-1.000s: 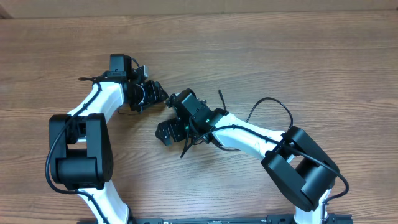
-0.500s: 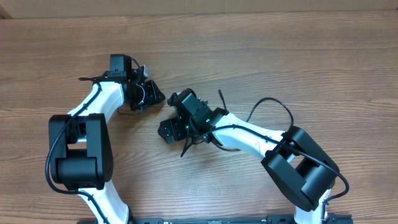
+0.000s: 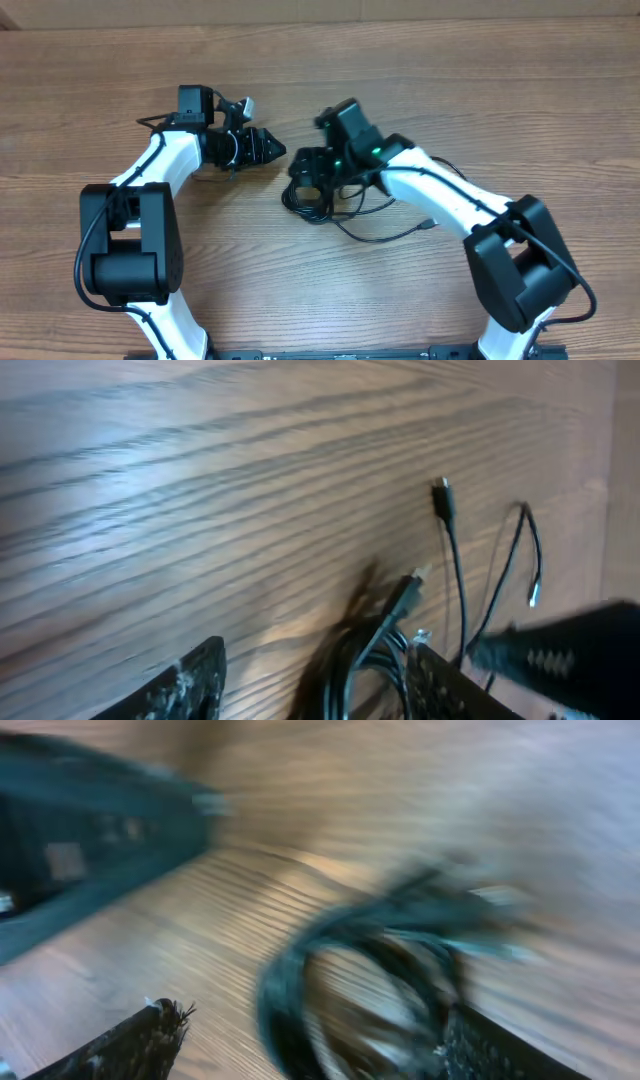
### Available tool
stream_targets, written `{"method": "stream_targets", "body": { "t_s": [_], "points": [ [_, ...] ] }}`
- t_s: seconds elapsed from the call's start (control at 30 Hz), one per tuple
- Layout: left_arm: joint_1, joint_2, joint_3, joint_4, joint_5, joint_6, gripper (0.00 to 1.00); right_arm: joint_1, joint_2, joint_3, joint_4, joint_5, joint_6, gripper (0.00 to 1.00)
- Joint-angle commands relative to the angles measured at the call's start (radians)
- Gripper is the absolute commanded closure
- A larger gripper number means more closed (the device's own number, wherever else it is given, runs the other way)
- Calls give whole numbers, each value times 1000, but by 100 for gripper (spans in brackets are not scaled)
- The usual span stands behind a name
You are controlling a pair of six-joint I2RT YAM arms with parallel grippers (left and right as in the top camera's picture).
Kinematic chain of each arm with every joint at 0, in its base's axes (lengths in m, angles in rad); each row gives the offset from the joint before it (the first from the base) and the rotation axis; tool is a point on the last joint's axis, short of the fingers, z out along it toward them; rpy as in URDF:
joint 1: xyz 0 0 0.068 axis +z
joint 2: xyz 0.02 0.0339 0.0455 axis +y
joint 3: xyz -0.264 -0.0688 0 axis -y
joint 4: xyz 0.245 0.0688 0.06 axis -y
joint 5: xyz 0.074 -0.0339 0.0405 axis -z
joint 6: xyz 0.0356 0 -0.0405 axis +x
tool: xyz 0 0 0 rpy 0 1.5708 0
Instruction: Untangle cables
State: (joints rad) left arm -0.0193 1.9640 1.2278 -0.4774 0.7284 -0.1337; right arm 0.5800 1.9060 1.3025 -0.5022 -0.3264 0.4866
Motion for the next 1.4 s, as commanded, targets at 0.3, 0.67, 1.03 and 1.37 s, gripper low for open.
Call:
{"method": "stream_targets", "body": {
  "t_s": [0.3,0.67,1.03,1.37],
  "points": [
    [-146,9,21,6,-111,41,68,-134,-19,4,-159,63,72,27],
    [-163,9,21,-16,-241,41,73,-150,-15,-8,-146,125,146,29],
    [-171,9,49,-119,-270,-6,96,-138,-2,-8,-37,258,290,92],
    [-171,9,51,-125,-276,-5,94,-86,105,-8,26,220,381,96]
  ]
}}
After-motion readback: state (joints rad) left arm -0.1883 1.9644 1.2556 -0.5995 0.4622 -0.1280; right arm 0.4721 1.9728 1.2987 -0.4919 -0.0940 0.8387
